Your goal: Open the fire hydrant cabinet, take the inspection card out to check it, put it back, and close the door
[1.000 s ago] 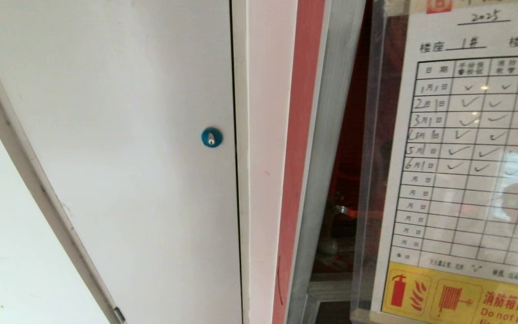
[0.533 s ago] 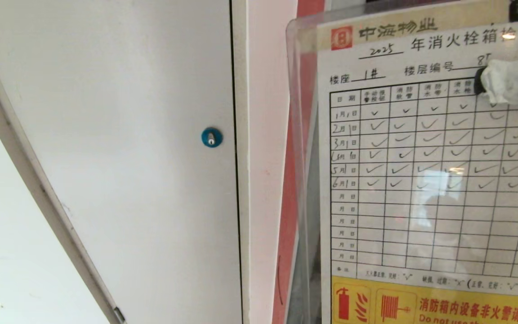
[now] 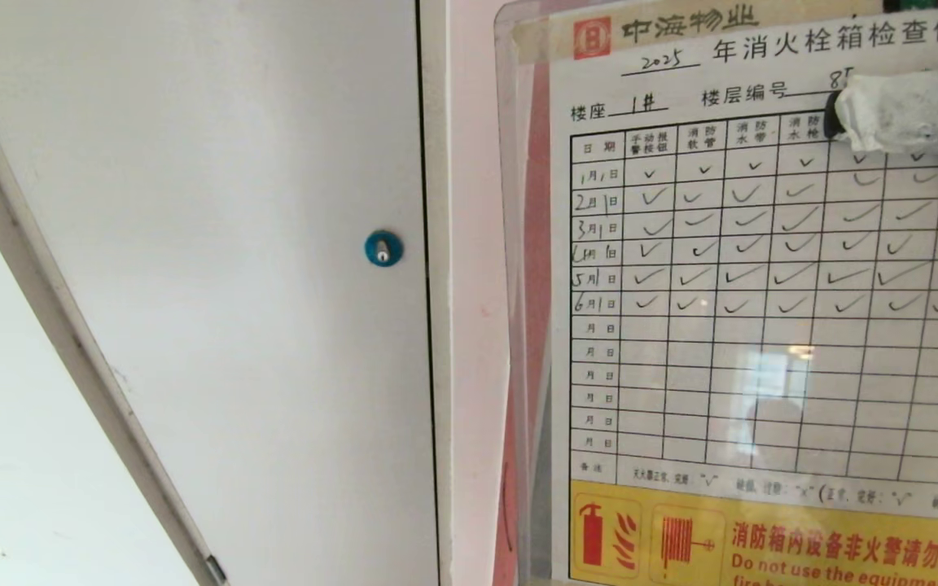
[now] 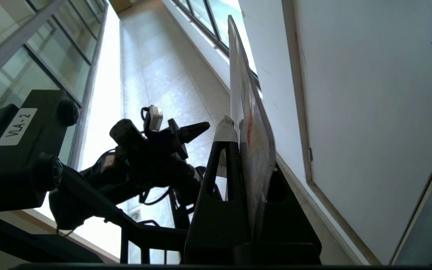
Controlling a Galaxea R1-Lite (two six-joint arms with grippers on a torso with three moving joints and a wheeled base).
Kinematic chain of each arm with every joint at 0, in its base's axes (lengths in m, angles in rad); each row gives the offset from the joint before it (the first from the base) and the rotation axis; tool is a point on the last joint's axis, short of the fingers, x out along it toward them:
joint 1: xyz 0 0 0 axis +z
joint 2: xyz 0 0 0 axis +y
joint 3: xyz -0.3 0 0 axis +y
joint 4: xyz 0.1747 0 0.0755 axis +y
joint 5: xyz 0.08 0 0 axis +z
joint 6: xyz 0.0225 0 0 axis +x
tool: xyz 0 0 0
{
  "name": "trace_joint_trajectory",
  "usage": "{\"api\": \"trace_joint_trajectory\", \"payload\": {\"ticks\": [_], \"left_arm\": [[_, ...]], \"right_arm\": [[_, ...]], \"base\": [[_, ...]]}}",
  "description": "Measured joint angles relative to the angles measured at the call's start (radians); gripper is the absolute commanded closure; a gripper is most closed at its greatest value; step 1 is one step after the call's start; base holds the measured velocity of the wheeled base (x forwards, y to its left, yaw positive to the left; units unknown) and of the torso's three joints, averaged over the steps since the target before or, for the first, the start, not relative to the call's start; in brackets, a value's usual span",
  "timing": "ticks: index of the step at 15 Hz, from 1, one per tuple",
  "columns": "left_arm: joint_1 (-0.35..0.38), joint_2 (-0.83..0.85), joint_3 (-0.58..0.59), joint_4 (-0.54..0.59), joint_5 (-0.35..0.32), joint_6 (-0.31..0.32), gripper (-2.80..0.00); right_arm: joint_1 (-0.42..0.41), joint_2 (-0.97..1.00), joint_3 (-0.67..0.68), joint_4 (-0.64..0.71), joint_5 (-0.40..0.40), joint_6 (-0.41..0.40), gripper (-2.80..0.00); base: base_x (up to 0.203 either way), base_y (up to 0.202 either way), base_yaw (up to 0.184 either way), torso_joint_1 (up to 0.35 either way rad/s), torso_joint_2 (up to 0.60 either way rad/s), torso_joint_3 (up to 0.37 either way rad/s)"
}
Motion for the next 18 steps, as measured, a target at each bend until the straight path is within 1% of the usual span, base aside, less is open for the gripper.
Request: {"api": "trace_joint_trajectory", "payload": {"ticks": [13, 14, 16, 18], "left_arm": [[0.0, 0.0, 0.0, 0.0, 0.0, -0.001, 0.0], [0.0, 0.0, 0.0, 0.0, 0.0, 0.0, 0.0], [0.0, 0.0, 0.0, 0.0, 0.0, 0.0, 0.0], [0.0, 0.0, 0.0, 0.0, 0.0, -0.001, 0.0]], "right_arm": [[0.0, 0.003, -0.007, -0.031, 0.025, 0.008, 0.0], [0.0, 0.003, -0.007, -0.045, 0.031, 0.014, 0.0], [0.0, 0.003, -0.008, -0.08, 0.043, 0.06, 0.0], [0.0, 0.005, -0.008, -0.105, 0.051, 0.075, 0.0]], "base": [[0.0, 0.0, 0.0, 0.0, 0.0, 0.0], [0.0, 0.0, 0.0, 0.0, 0.0, 0.0], [0.0, 0.0, 0.0, 0.0, 0.0, 0.0], [0.0, 0.0, 0.0, 0.0, 0.0, 0.0]]}}
